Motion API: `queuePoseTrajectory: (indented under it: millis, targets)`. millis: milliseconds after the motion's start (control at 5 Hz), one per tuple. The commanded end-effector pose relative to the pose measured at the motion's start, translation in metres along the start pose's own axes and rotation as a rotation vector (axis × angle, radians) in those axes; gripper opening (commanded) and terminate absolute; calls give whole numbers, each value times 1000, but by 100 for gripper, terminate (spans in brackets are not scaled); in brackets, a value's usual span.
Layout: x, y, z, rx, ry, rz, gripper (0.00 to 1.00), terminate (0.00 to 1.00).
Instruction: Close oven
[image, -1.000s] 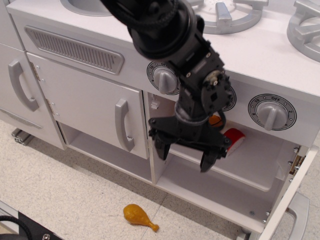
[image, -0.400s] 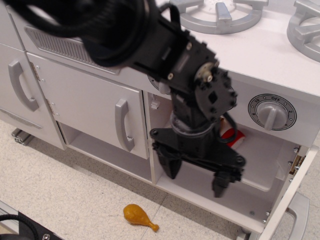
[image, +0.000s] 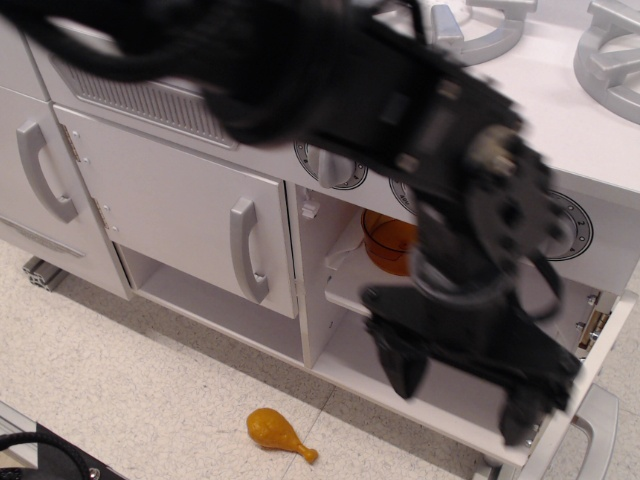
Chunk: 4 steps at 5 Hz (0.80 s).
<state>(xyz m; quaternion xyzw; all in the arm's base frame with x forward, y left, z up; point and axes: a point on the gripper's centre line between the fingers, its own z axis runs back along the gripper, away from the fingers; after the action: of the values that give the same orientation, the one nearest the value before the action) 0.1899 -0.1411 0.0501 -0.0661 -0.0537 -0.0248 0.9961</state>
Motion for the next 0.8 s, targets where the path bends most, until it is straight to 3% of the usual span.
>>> queuePoseTrajectory:
  millis: [0, 200, 600]
  targets:
    - [-8, -29, -23, 6, -36, -57, 100, 0]
    - [-12, -26, -34, 26, -38, -47, 100, 0]
    - [0, 12, -40, 138, -91, -41, 100, 0]
